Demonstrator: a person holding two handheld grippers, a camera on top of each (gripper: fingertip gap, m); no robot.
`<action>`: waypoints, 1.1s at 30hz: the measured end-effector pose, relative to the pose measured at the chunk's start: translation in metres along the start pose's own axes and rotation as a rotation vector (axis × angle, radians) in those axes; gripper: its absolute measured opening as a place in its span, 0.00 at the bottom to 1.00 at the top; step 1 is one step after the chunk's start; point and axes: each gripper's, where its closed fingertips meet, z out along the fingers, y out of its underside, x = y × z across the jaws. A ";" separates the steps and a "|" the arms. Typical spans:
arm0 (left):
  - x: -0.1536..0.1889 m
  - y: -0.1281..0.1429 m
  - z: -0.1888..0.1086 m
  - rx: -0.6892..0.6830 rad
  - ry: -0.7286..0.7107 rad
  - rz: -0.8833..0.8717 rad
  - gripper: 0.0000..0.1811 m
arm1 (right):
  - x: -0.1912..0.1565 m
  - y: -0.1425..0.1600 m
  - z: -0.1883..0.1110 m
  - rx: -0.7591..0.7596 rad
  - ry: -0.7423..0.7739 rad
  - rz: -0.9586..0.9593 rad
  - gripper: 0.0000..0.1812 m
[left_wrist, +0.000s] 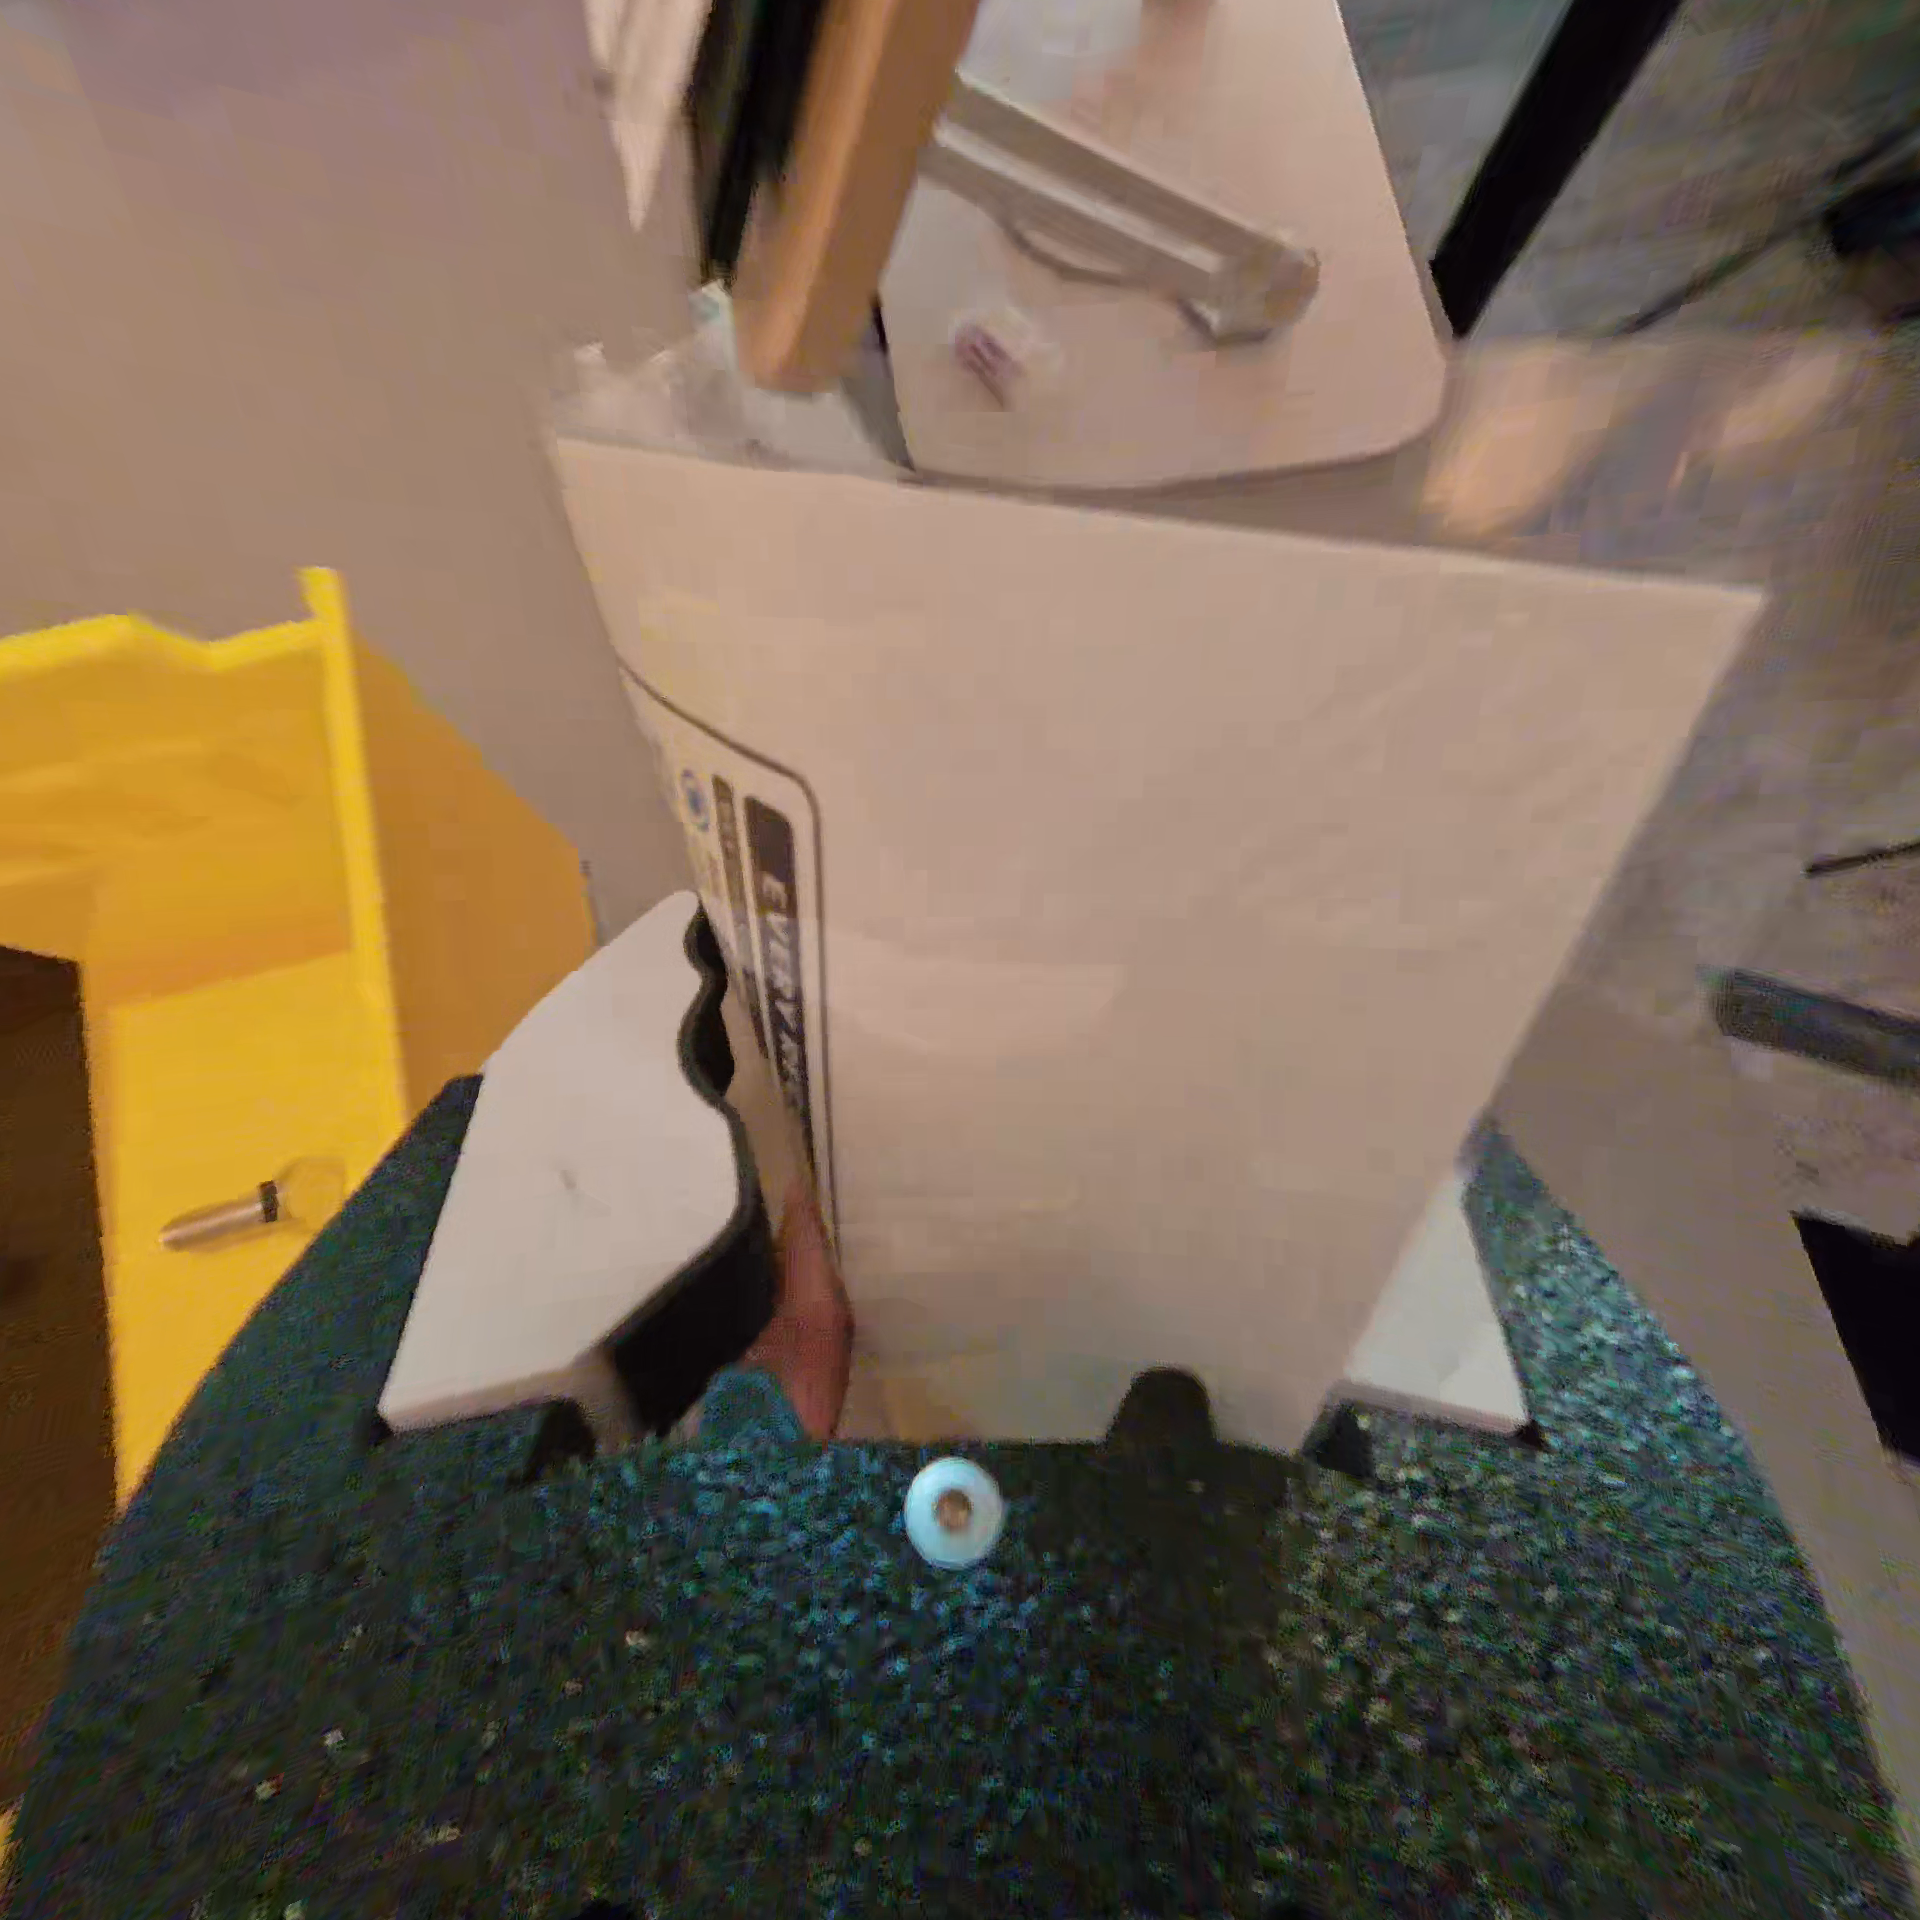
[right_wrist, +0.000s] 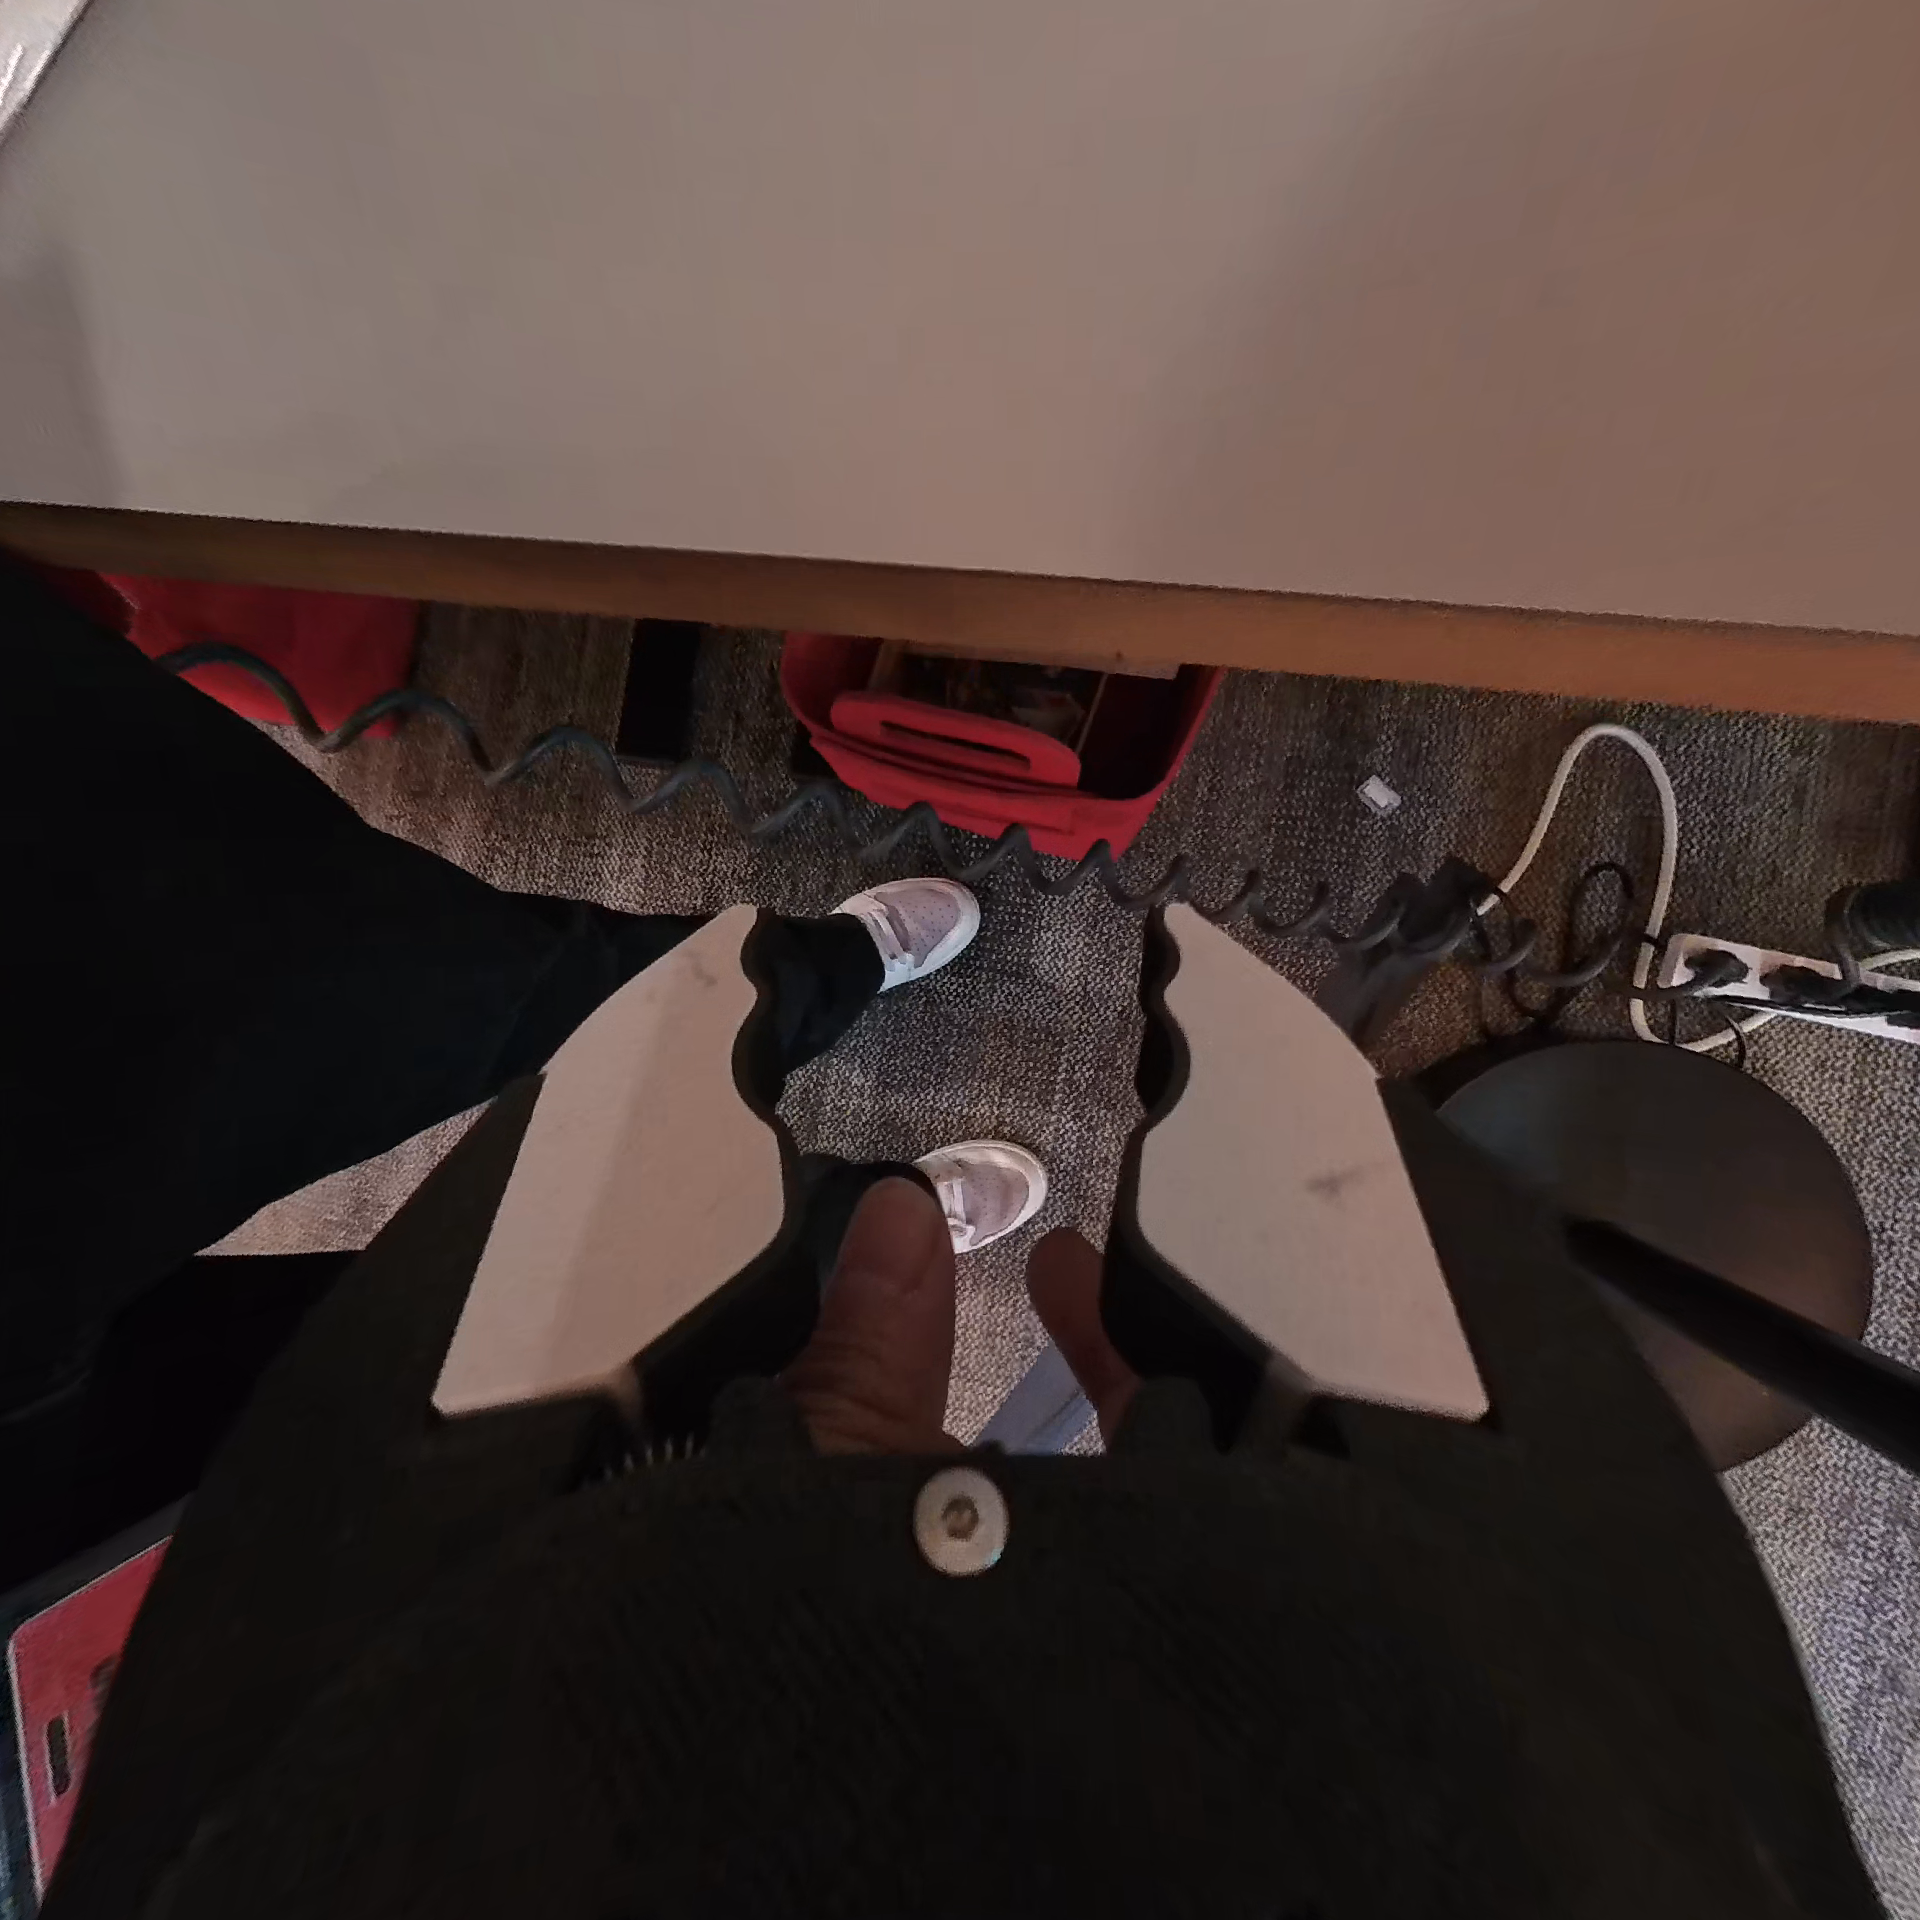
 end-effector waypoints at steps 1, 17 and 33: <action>-0.004 -0.006 -0.007 0.060 -0.046 -0.018 0.47 | -0.001 0.000 0.000 0.000 -0.003 0.000 0.37; 0.044 -0.026 -0.010 0.196 -0.180 0.106 0.51 | -0.009 -0.005 0.011 -0.017 -0.041 -0.031 0.37; 0.019 -0.008 0.043 0.126 -0.187 0.265 0.54 | -0.012 -0.001 0.010 -0.021 -0.047 -0.033 0.38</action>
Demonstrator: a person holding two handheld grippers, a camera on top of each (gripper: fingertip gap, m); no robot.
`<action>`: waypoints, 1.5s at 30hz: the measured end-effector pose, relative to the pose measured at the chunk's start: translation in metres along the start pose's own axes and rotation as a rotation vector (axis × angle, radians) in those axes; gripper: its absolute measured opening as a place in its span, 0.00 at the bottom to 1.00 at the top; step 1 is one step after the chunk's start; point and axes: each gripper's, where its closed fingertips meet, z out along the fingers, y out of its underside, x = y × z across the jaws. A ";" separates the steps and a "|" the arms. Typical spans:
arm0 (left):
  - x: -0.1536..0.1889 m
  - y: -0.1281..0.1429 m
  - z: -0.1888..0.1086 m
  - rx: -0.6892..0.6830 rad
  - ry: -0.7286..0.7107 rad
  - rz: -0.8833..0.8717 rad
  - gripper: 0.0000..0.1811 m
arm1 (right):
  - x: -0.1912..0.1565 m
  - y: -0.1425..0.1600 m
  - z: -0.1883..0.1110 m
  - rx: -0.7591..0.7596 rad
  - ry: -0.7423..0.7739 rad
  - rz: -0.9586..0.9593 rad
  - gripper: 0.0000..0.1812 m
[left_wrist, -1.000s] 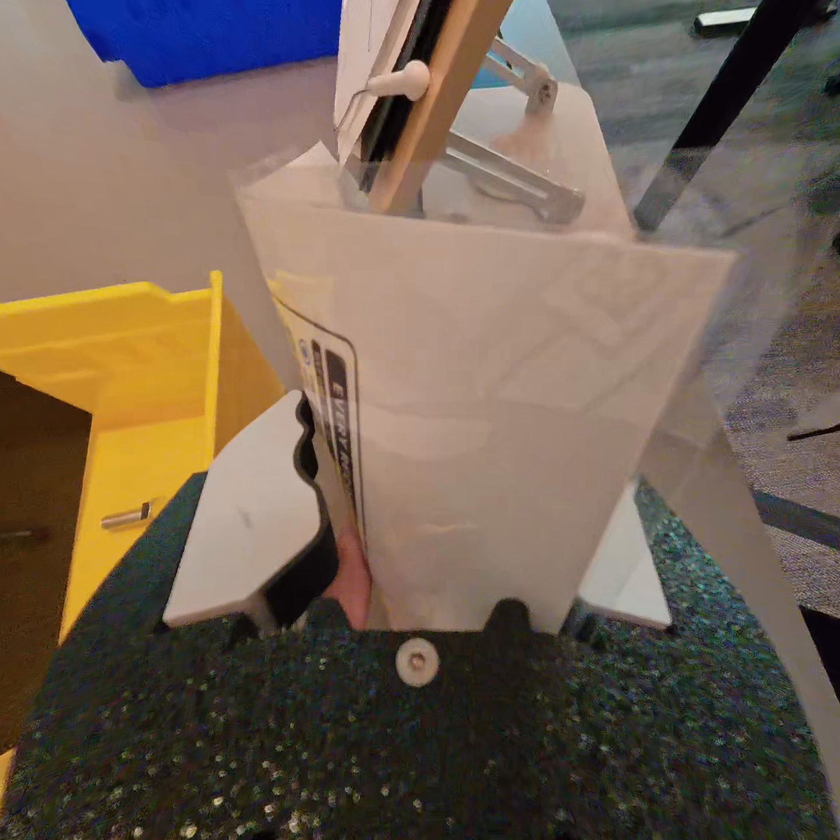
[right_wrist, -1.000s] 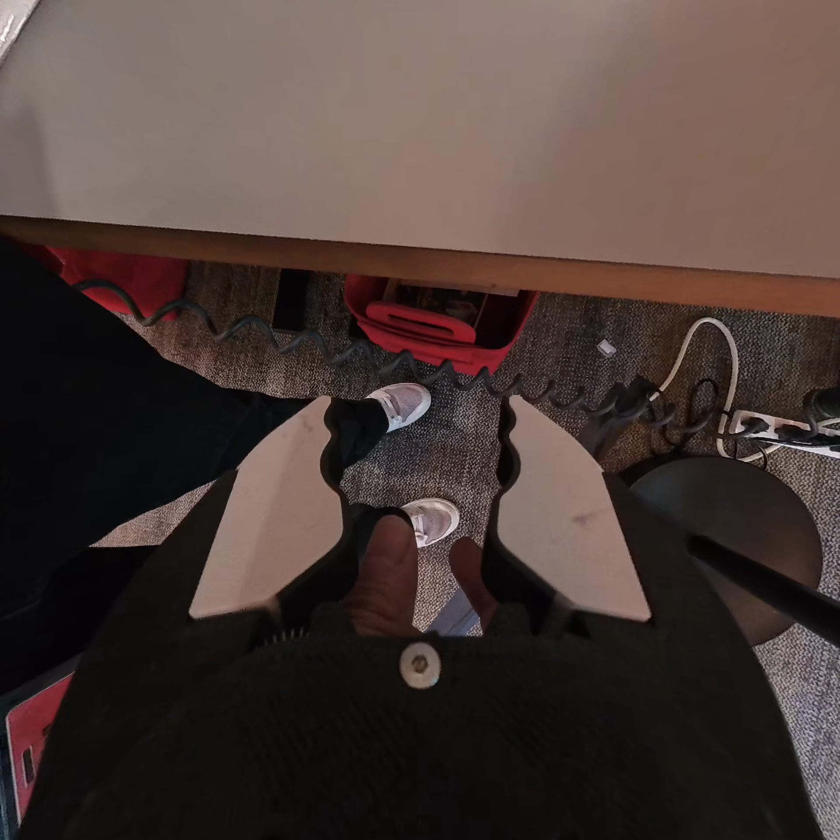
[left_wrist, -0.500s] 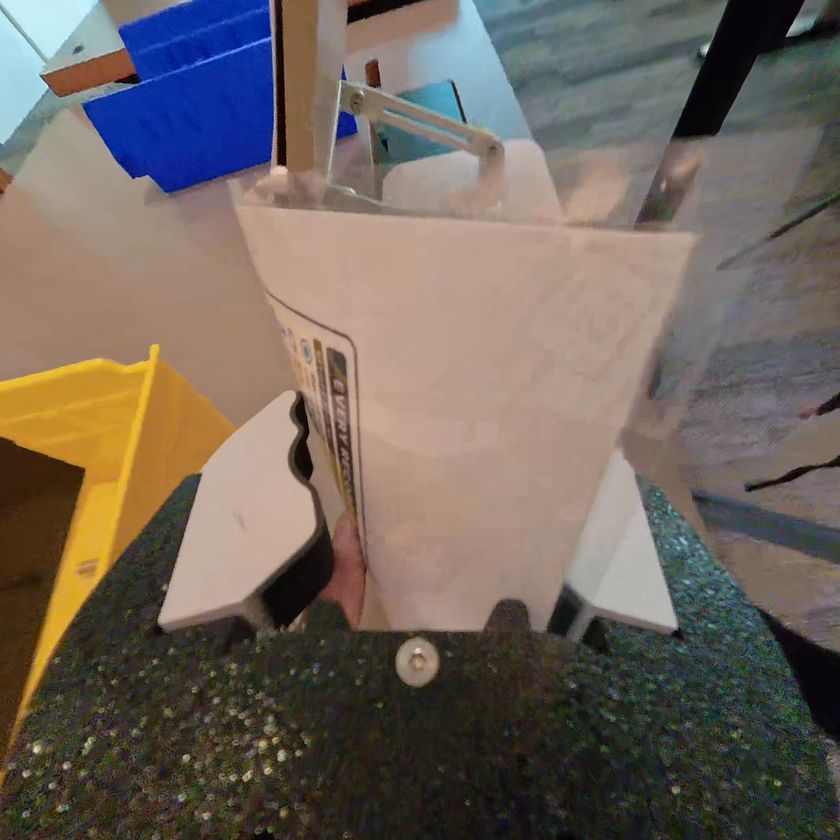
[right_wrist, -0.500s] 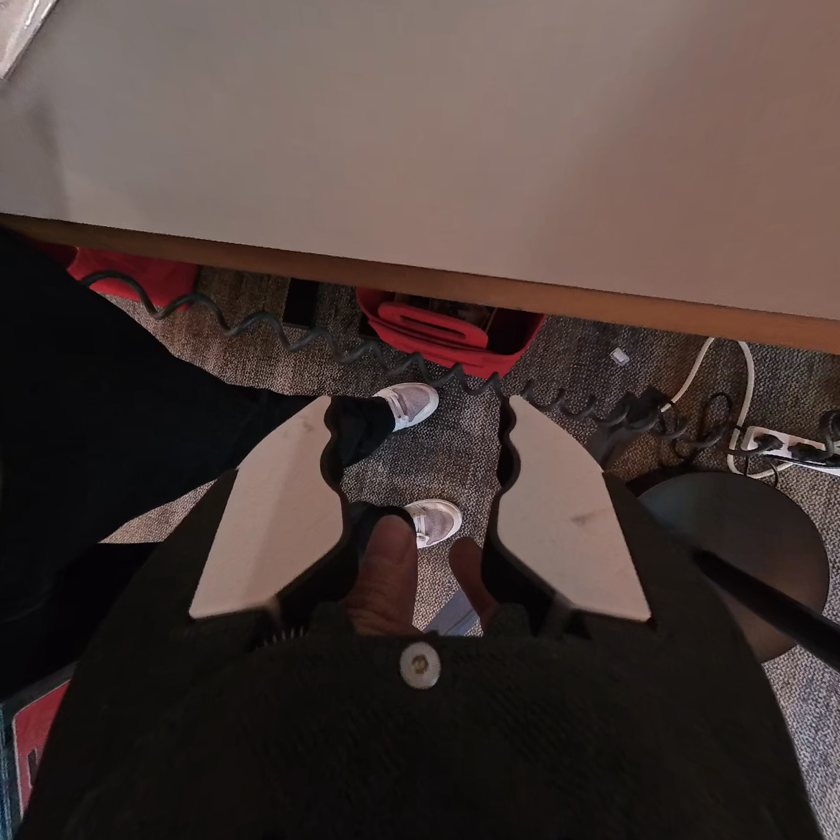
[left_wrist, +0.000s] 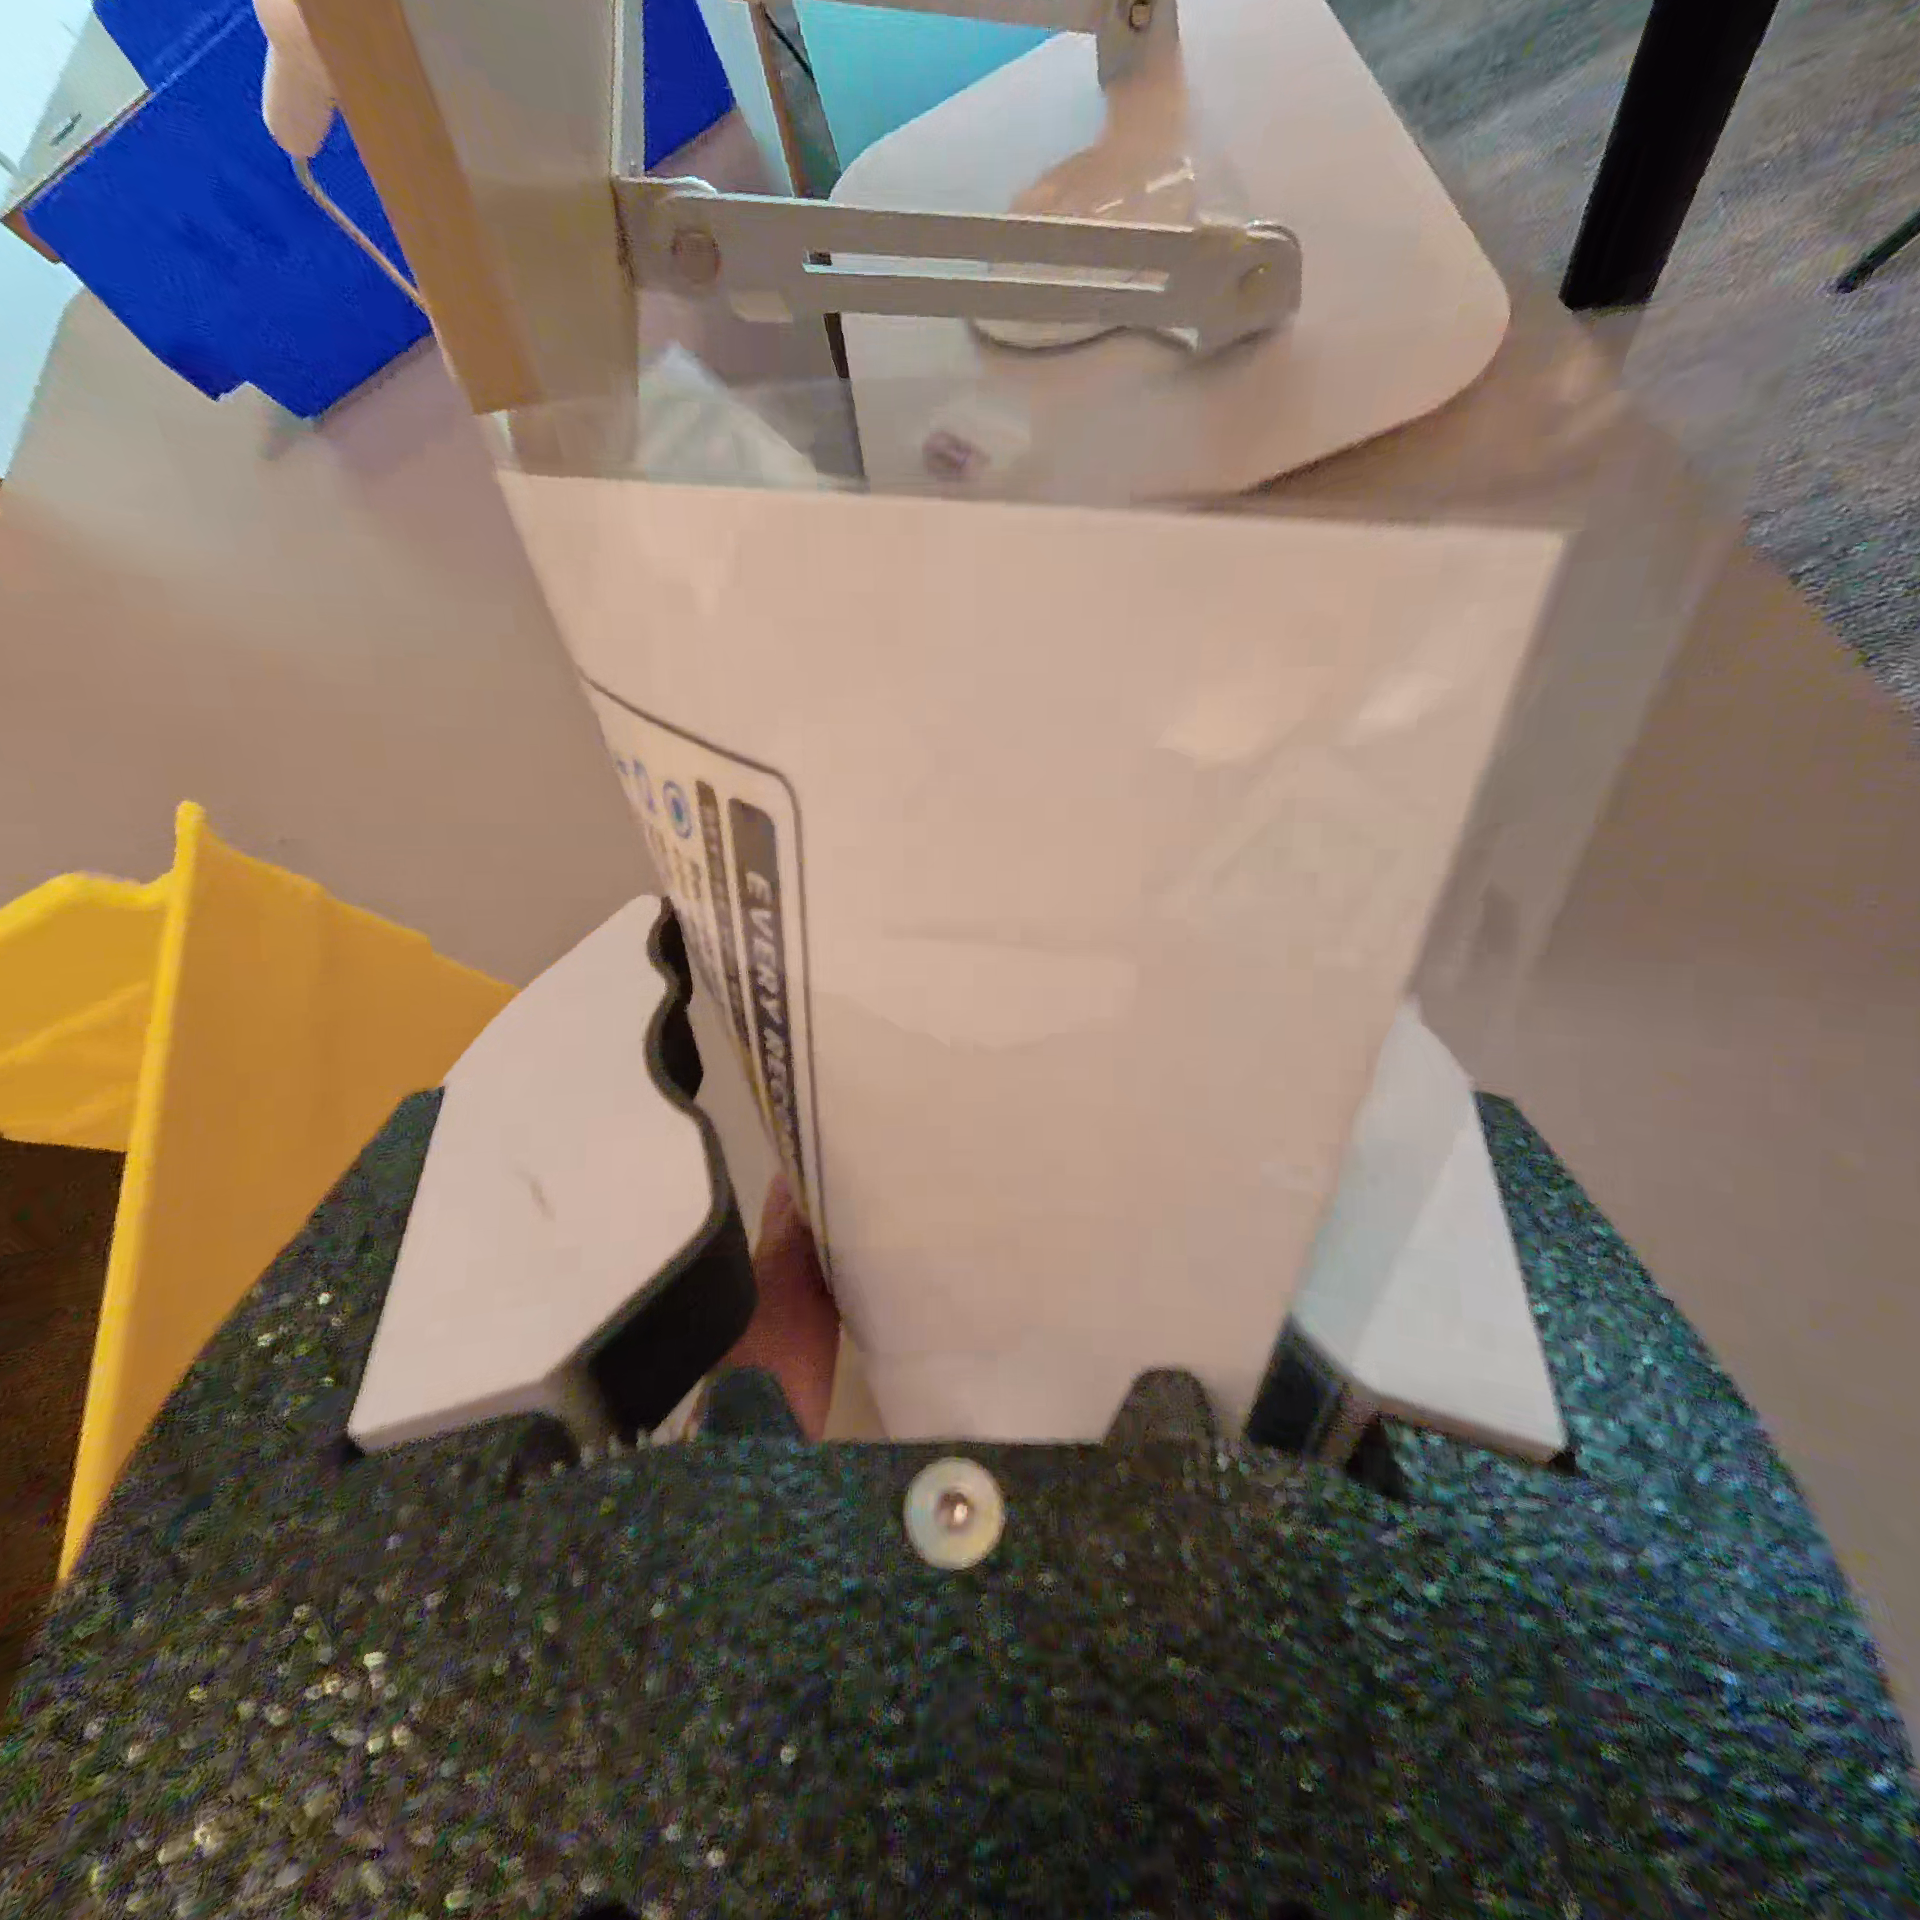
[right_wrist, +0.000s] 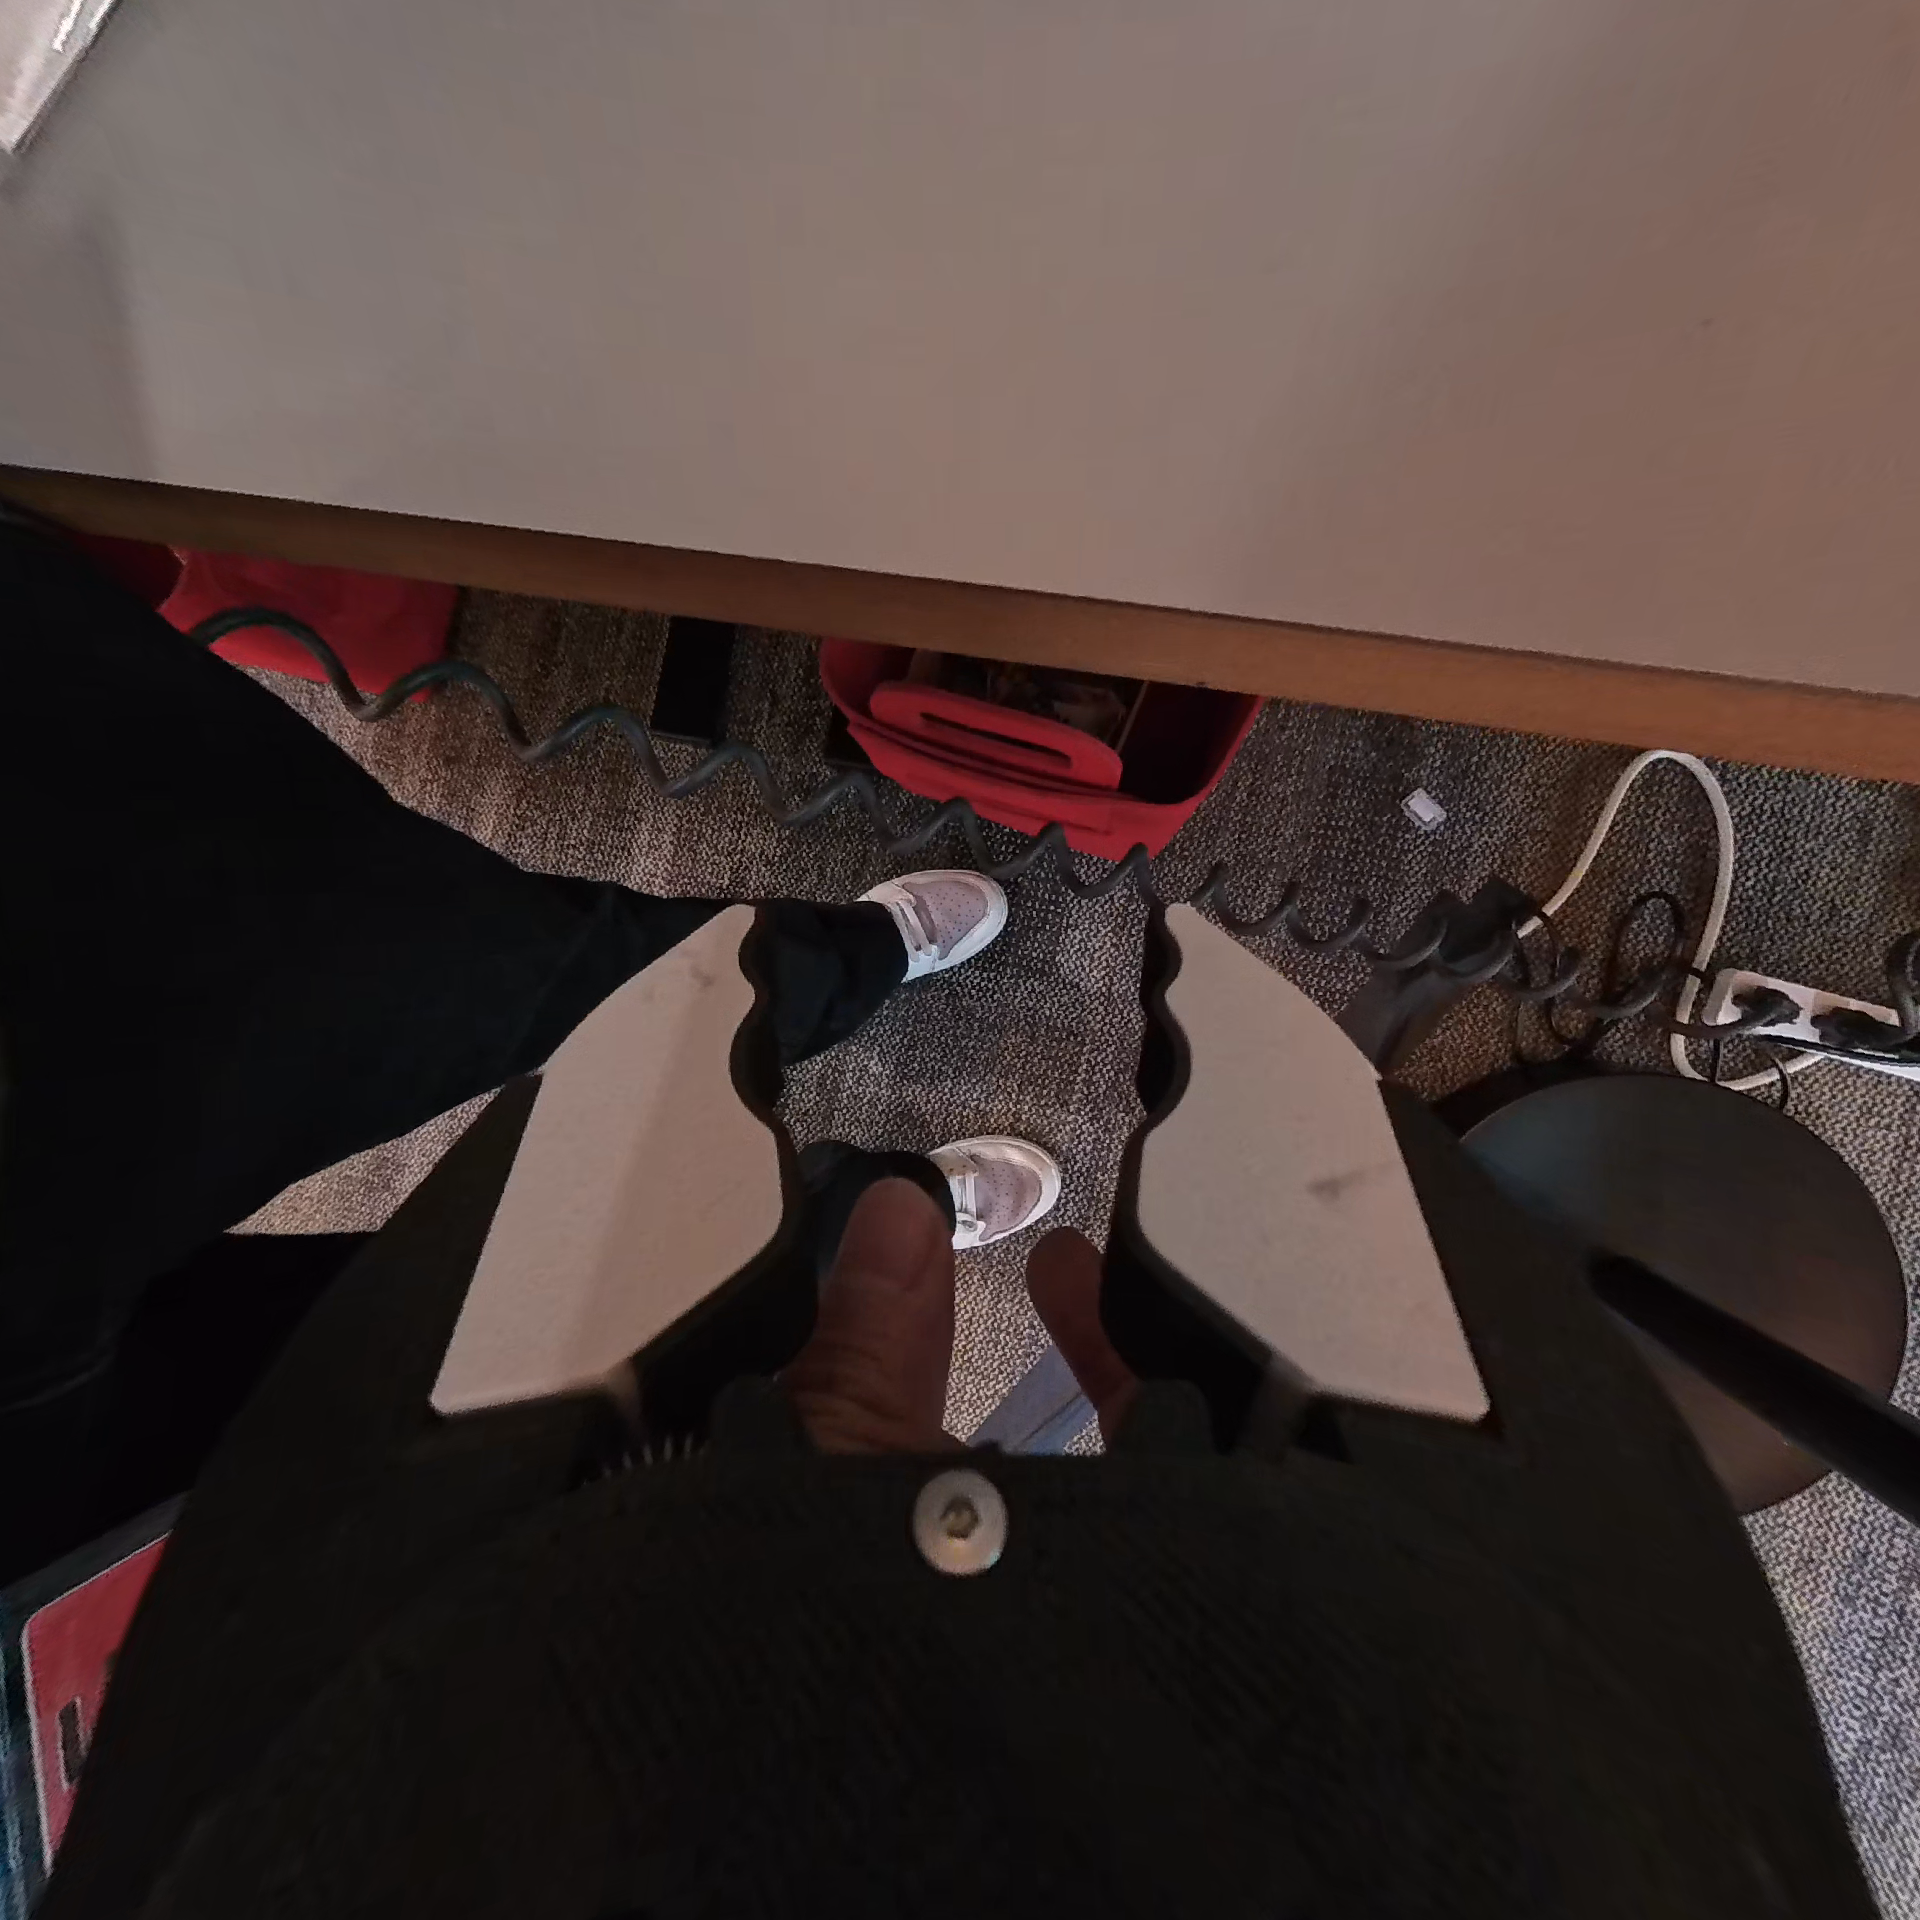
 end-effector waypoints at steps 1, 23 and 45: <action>0.000 -0.002 0.002 0.005 0.022 -0.013 0.54 | 0.000 0.000 0.000 0.000 -0.001 0.001 0.38; 0.016 0.060 -0.103 -0.321 0.309 -0.008 0.47 | 0.004 0.015 -0.011 -0.009 0.013 0.030 0.37; -0.007 0.009 -0.025 0.023 -0.122 -0.265 0.45 | -0.009 0.010 -0.003 -0.019 -0.016 0.001 0.37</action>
